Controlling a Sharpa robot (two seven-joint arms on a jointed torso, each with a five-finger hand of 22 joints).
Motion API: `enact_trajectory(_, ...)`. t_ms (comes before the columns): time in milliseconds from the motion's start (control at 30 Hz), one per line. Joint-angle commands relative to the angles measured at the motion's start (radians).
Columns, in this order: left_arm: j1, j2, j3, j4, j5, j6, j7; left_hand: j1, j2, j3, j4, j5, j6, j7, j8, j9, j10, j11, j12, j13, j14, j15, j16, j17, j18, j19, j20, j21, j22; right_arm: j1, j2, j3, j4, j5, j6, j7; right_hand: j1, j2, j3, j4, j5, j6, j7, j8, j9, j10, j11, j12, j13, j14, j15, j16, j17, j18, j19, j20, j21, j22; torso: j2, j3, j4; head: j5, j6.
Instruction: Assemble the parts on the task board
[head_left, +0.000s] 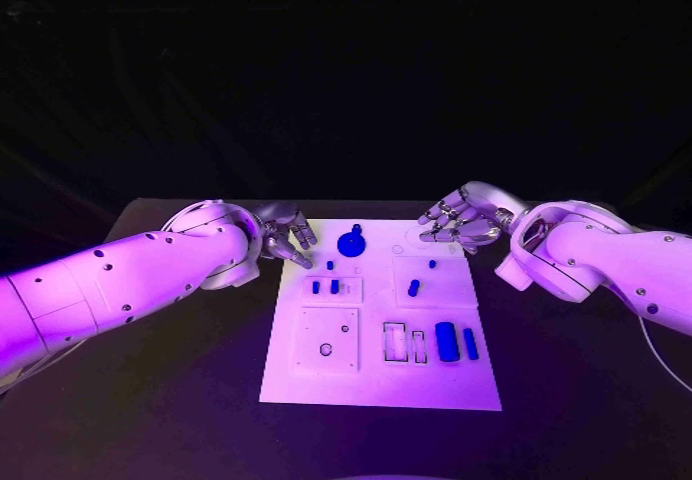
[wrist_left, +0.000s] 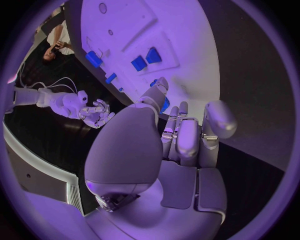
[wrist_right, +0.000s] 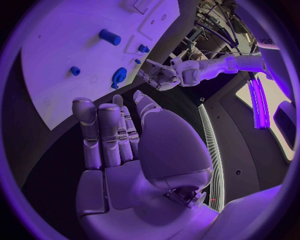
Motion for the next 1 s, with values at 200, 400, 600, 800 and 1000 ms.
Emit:
enact_trajectory(200, 0.022, -0.069, 0.002, 0.042, 0.679, -0.051, 0.234, 0.035, 0.066, 0.118, -0.006, 0.005, 0.09, 0.001, 0.033, 0.003, 0.107, -0.01, 0.051, 0.006, -0.074, -0.009, -0.09, -0.158, 0.032, -0.056, -0.006, -0.153, -0.078, -0.01, 0.019, 0.0, -0.034, -0.385, 0.02, -0.09, 0.062, 0.0, 0.071, -0.042, -0.058, 0.047, -0.012, 0.016, 0.001, 0.057, -0.012, -0.091, -0.11, 0.053, -0.009, 0.075, 0.074, -0.004, 0.071, -0.009, 0.068, 0.107, 0.002, 0.0, -0.0019, 0.0, 0.008)
enact_trajectory(400, 0.015, -0.109, -0.004, 0.095, 1.099, -0.099, 0.381, -0.016, 0.047, 0.127, 0.021, 0.0, 0.098, -0.005, 0.036, -0.001, 0.136, -0.021, 0.091, 0.017, -0.153, -0.011, -0.18, -0.304, 0.057, -0.125, -0.007, -0.308, -0.158, -0.025, 0.041, 0.0, -0.045, -0.577, 0.052, -0.14, 0.066, -0.015, 0.106, -0.055, -0.096, 0.065, -0.024, 0.007, -0.001, 0.069, -0.016, -0.132, -0.156, 0.062, -0.013, 0.097, 0.097, -0.008, 0.081, -0.012, 0.086, 0.131, 0.001, -0.0019, -0.0005, -0.036, 0.015)
enact_trajectory(600, 0.003, -0.143, -0.009, 0.149, 1.328, -0.14, 0.453, -0.045, 0.04, 0.117, 0.037, 0.0, 0.113, -0.012, 0.046, 0.0, 0.153, -0.029, 0.123, 0.031, -0.168, -0.017, -0.195, -0.332, 0.063, -0.141, -0.011, -0.355, -0.184, -0.041, 0.064, 0.0, -0.061, -0.712, 0.114, -0.184, 0.058, -0.031, 0.139, -0.061, -0.125, 0.081, -0.03, 0.0, -0.001, 0.065, -0.014, -0.163, -0.195, 0.064, -0.01, 0.099, 0.099, -0.008, 0.079, -0.011, 0.088, 0.132, 0.001, -0.0023, 0.0012, -0.066, 0.017)
enact_trajectory(800, -0.005, -0.158, -0.011, 0.175, 1.384, -0.156, 0.48, -0.05, 0.04, 0.115, 0.041, 0.001, 0.113, -0.013, 0.047, -0.001, 0.151, -0.03, 0.129, 0.033, -0.178, -0.017, -0.208, -0.356, 0.068, -0.152, -0.012, -0.389, -0.203, -0.056, 0.078, 0.0, -0.074, -0.754, 0.154, -0.197, 0.05, -0.044, 0.16, -0.065, -0.132, 0.088, -0.036, -0.006, -0.002, 0.06, -0.019, -0.18, -0.22, 0.065, -0.012, 0.096, 0.095, -0.007, 0.076, -0.014, 0.087, 0.13, 0.001, -0.0018, 0.0004, -0.07, 0.019)
enact_trajectory(1000, -0.007, -0.162, -0.012, 0.18, 1.393, -0.166, 0.48, -0.054, 0.037, 0.112, 0.043, 0.0, 0.113, -0.013, 0.048, -0.001, 0.15, -0.03, 0.133, 0.035, -0.175, -0.017, -0.204, -0.347, 0.067, -0.152, -0.012, -0.391, -0.204, -0.061, 0.084, 0.0, -0.071, -0.759, 0.18, -0.192, 0.047, -0.047, 0.166, -0.065, -0.133, 0.092, -0.036, -0.008, -0.002, 0.058, -0.019, -0.185, -0.228, 0.065, -0.012, 0.093, 0.092, -0.007, 0.075, -0.015, 0.086, 0.128, 0.002, -0.0014, -0.0008, -0.066, 0.018)
